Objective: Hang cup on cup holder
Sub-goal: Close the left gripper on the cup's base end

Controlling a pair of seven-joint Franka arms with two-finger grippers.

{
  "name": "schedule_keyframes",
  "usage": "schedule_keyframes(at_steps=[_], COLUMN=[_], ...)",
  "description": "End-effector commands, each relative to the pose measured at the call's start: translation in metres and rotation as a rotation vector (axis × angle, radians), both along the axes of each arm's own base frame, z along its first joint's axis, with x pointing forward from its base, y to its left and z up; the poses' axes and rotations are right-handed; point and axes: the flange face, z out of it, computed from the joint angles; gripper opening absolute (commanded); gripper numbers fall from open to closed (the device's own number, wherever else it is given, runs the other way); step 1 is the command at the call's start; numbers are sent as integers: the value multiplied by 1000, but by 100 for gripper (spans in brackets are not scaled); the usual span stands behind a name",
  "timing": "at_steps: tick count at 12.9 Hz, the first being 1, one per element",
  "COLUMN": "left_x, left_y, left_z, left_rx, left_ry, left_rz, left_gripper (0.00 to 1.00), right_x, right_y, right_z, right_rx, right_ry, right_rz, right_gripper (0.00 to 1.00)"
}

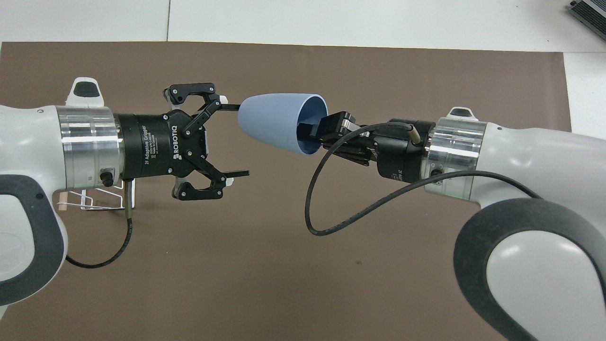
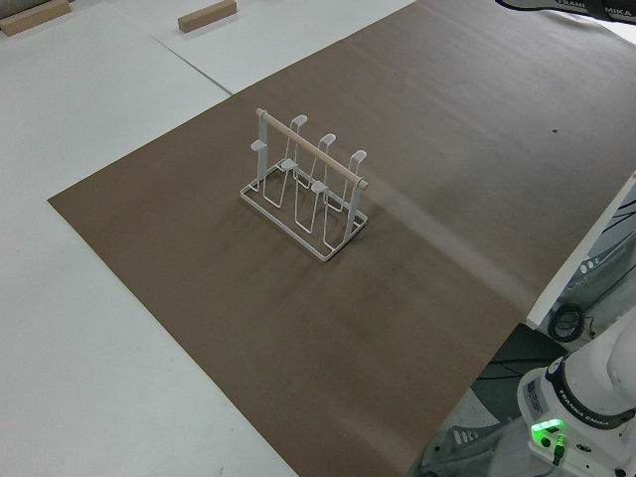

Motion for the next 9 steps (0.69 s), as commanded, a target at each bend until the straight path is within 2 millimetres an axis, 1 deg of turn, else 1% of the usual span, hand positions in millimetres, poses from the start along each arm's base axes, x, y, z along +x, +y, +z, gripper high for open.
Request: schedule_keyframes(at_steps=[1, 2, 5, 7, 8, 9], left_x=[10, 12, 7, 11, 12, 12], left_y=[2, -1, -12, -11, -13, -16], left_z=[7, 9, 13, 14, 19, 17], left_rx=[-21, -22, 2, 15, 42, 53], left_ry=[-25, -46, -94, -132, -177, -183], left_rz=[40, 55, 11, -14, -42, -55], left_gripper=[100, 100, 100, 100, 100, 100], right_x=[-7, -7, -8, -10, -11, -14], right_y=[-1, -1, -1, 1, 2, 7], right_z=[2, 2, 3, 5, 3, 2], right_rx=[40, 42, 45, 46, 44, 42], right_ry=[17, 18, 19, 17, 18, 20], right_rz=[-27, -27, -28, -21, -17, -5], right_gripper=[0, 0, 0, 0, 0, 0])
